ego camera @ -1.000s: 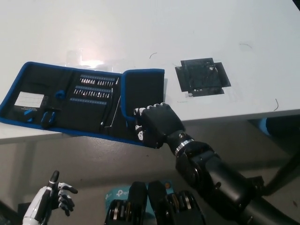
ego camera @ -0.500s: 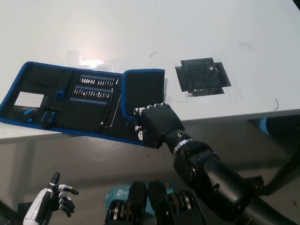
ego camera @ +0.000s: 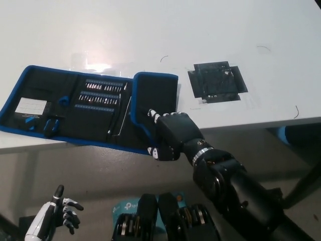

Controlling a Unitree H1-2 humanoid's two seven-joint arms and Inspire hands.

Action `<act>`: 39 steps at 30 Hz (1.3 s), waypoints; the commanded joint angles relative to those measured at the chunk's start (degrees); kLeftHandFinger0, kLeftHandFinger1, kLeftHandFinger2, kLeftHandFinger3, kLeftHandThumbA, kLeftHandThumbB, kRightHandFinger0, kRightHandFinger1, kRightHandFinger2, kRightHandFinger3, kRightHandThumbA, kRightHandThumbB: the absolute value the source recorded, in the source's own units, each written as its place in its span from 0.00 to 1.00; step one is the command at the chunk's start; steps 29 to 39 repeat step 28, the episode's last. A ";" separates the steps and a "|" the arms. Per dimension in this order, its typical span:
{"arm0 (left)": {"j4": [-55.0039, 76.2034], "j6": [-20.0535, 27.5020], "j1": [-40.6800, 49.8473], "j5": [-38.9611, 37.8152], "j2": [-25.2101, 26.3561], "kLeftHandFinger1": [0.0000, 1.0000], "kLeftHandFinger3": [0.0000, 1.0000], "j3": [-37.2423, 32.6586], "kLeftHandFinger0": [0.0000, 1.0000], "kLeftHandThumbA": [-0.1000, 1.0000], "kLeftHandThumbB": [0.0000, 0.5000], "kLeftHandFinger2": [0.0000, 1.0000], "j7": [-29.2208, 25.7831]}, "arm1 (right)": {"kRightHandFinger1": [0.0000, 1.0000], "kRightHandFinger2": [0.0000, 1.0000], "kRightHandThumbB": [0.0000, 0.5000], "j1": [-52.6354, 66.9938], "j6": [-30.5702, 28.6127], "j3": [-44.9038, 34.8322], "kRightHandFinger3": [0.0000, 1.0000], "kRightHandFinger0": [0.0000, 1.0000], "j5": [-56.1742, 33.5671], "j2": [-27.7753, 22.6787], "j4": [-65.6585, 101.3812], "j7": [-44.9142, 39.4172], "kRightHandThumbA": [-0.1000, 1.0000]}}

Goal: The robot uses its right hand to lift an edge of the toolkit kept in middle of the desk and make one fold in it

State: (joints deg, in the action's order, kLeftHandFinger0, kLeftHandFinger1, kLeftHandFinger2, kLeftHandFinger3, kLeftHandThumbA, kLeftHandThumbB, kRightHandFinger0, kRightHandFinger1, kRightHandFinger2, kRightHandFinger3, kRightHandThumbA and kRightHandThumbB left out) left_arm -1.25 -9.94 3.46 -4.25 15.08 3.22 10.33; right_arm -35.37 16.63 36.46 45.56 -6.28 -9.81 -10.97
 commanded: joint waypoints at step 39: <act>0.89 0.47 0.39 -0.30 0.96 0.28 0.39 0.95 0.25 1.00 1.00 0.28 0.02 | 1.00 1.00 0.65 22.59 -10.87 -34.53 1.00 1.00 -29.44 -10.48 22.12 -4.54 0.36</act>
